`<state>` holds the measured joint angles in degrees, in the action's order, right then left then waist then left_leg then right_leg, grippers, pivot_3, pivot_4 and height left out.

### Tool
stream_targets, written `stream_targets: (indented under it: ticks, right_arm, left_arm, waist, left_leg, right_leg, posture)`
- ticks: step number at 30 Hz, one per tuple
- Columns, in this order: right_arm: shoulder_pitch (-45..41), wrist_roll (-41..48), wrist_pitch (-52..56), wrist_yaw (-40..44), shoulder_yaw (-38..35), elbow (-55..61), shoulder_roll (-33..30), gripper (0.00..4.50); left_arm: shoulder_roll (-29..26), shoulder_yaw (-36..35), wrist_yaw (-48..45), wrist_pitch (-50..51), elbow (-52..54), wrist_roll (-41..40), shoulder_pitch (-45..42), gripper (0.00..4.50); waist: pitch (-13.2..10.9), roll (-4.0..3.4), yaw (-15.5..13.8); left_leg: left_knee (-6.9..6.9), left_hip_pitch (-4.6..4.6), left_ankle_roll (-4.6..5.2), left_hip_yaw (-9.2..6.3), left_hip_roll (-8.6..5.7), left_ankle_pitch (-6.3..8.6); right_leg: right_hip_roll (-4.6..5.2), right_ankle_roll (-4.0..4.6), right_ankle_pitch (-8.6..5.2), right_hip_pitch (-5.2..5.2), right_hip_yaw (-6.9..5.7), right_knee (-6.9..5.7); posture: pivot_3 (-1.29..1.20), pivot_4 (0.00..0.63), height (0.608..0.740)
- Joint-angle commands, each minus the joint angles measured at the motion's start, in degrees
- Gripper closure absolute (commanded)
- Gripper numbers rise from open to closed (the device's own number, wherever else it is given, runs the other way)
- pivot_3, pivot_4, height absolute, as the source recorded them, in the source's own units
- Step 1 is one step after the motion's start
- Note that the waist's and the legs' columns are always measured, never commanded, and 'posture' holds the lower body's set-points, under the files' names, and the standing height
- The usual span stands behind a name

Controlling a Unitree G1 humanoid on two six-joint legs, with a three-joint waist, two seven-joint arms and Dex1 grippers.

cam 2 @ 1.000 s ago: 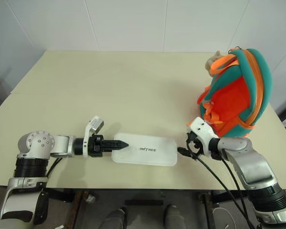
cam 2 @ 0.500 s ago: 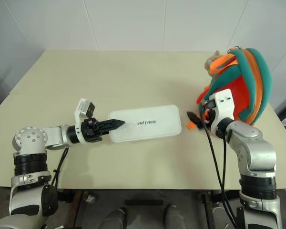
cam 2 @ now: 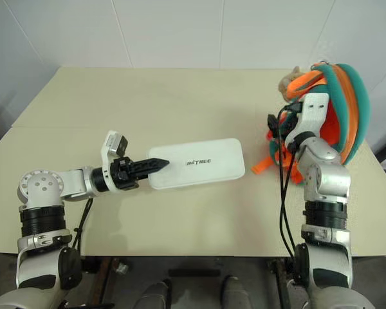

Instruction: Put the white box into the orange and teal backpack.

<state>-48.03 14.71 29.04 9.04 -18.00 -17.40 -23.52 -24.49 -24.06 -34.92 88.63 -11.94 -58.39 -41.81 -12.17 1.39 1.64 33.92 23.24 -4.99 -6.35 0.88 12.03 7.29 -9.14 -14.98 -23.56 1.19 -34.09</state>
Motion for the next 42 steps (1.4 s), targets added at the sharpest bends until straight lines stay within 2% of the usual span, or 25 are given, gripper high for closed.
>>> stream_targets:
  ticks: [1,10,12,18,24,29,33,42]
  right_arm:
    - [-2.86,1.40,-2.91,-0.99,-1.56,-0.56,0.90,0.89]
    - [-4.37,4.32,0.96,4.28,0.56,4.58,0.35,3.98]
    - [-4.30,5.42,2.56,6.01,1.47,6.82,0.37,4.49]
    - [-3.59,12.07,10.84,12.67,4.67,17.71,0.55,4.50]
    - [-2.03,23.53,22.00,20.37,8.44,32.66,-0.11,4.50]
    - [0.19,31.80,27.73,25.10,9.89,41.27,-2.61,4.50]
    - [2.86,41.11,30.42,31.53,9.26,48.06,-7.21,4.50]
    - [4.67,48.97,29.55,38.88,7.97,49.70,-16.06,4.50]
  left_arm:
    - [0.57,-2.03,0.57,-0.52,2.17,-1.95,0.09,3.22]
    - [-2.65,-5.65,3.62,-5.69,-1.97,0.71,-2.10,3.22]
    - [-3.85,-5.92,3.75,-7.38,-3.64,1.28,-3.01,3.22]
    - [-9.76,-6.28,2.47,-15.07,-12.84,5.61,-7.90,3.23]
    - [-15.36,-3.96,-1.82,-20.24,-20.08,9.60,-12.22,3.24]
    - [-17.04,-1.98,-4.94,-22.20,-23.30,11.84,-14.12,3.24]
    - [-17.57,-0.96,-6.66,-23.30,-25.04,13.16,-15.03,3.24]
    - [-17.99,0.55,-9.52,-24.86,-27.51,15.66,-16.23,3.24]
  waist:
    - [0.00,0.00,0.01]
    - [-0.02,-0.03,0.27]
    - [-0.02,-0.03,0.32]
    - [-0.02,-0.04,0.43]
    - [-0.04,-0.06,0.50]
    - [-0.04,-0.06,0.22]
    - [-0.04,-0.04,-0.01]
    - [-0.05,-0.03,0.07]
  left_leg:
    - [-0.01,0.00,0.00,0.00,0.00,0.00]
    - [-0.04,0.00,0.00,0.01,0.00,0.00]
    - [-0.05,-0.01,0.00,0.00,0.01,0.00]
    - [-0.13,0.01,-0.01,0.01,0.02,0.00]
    - [-0.42,0.04,-0.02,0.03,0.03,-0.01]
    - [-0.58,0.07,-0.03,0.06,0.03,-0.01]
    - [-0.60,0.13,-0.02,0.07,0.04,0.00]
    - [-0.42,0.09,-0.01,0.08,0.04,0.02]
  right_leg:
    - [0.00,0.00,0.00,0.00,0.00,0.00]
    - [-0.01,-0.01,0.01,-0.04,0.02,-0.01]
    - [-0.03,-0.01,0.01,-0.06,0.02,-0.03]
    - [-0.04,-0.02,0.01,-0.11,0.02,-0.01]
    - [-0.04,-0.02,0.00,-0.21,0.02,-0.09]
    - [-0.03,-0.08,-0.04,-0.21,0.01,0.08]
    - [-0.04,-0.10,-0.06,-0.21,-0.01,0.16]
    - [-0.03,-0.10,-0.07,-0.20,0.00,0.21]
  posture:
    - [0.00,0.150,0.740]
    - [0.00,0.150,0.740]
    - [0.00,0.150,0.740]
    - [0.00,0.150,0.740]
    - [0.00,0.150,0.740]
    - [0.00,0.150,0.740]
    - [0.00,0.150,0.740]
    - [0.00,0.150,0.740]
